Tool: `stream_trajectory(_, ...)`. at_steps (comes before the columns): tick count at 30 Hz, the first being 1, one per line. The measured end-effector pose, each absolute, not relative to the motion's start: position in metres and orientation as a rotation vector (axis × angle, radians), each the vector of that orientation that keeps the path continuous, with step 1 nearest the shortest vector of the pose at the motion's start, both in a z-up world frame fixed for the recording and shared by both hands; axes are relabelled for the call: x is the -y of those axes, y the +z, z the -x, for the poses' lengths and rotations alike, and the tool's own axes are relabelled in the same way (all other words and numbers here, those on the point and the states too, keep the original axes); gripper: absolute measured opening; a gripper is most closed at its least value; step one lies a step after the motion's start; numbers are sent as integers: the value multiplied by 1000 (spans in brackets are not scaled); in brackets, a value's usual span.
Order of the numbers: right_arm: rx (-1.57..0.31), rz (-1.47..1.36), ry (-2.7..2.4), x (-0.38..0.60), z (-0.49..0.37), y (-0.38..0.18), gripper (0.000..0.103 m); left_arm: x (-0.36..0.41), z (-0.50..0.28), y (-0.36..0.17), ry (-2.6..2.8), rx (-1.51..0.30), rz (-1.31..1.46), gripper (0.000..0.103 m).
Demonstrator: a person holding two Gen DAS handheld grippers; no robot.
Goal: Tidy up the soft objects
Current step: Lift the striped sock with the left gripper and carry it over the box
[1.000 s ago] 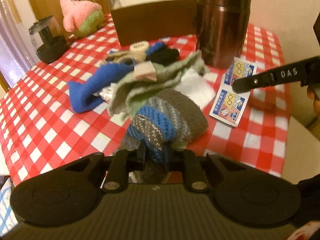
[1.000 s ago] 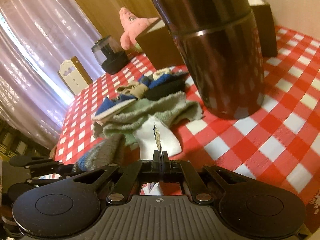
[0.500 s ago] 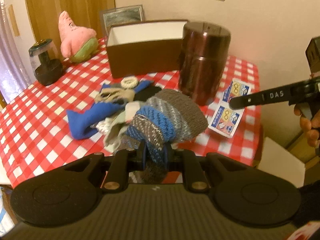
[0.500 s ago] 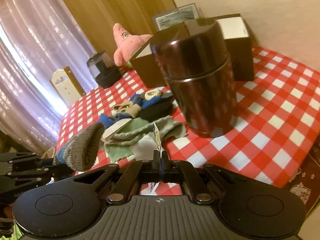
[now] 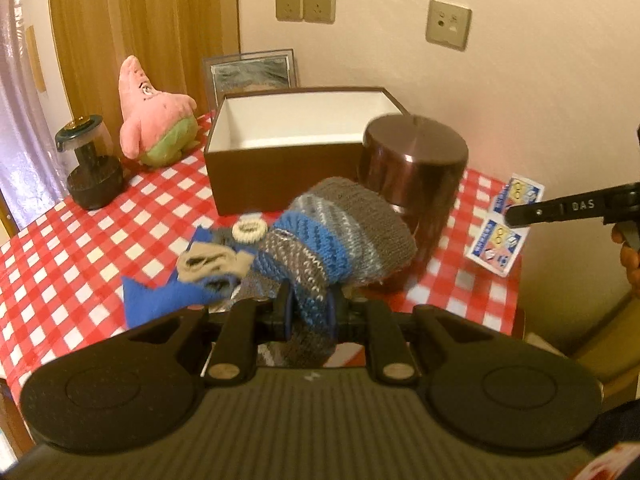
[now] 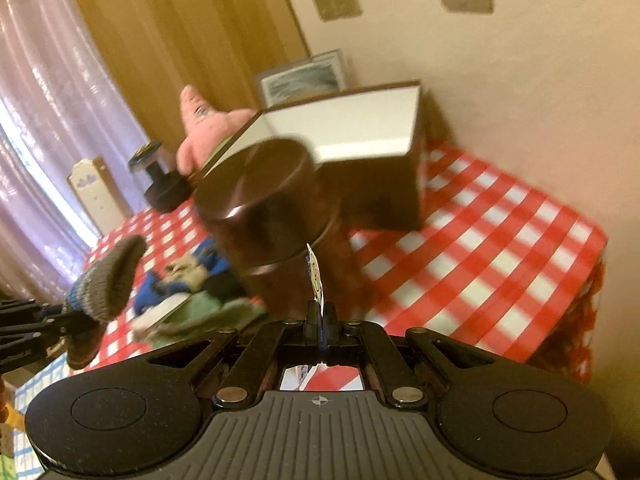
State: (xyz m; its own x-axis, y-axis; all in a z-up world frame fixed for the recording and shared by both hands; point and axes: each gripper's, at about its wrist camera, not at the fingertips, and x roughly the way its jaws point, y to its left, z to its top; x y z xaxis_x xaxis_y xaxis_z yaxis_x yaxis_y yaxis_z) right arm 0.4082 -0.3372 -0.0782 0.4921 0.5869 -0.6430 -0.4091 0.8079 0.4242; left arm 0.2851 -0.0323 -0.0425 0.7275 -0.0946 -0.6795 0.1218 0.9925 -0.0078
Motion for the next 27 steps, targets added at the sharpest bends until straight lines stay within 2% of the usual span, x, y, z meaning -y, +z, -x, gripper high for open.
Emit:
stream_trajectory(13, -741, -188, 623, 361, -502, -55, 0, 36, -373, -19, -8, -684, 35, 15)
stream_trajectory(22, -661, -193, 661, 328, -568, -44, 0, 19, -447, -3, 23, -650, 26, 15)
stream_trajectory(27, -676, -226, 684, 306, -606, -53, 0, 11, -494, -5, 21, -658, 32, 15)
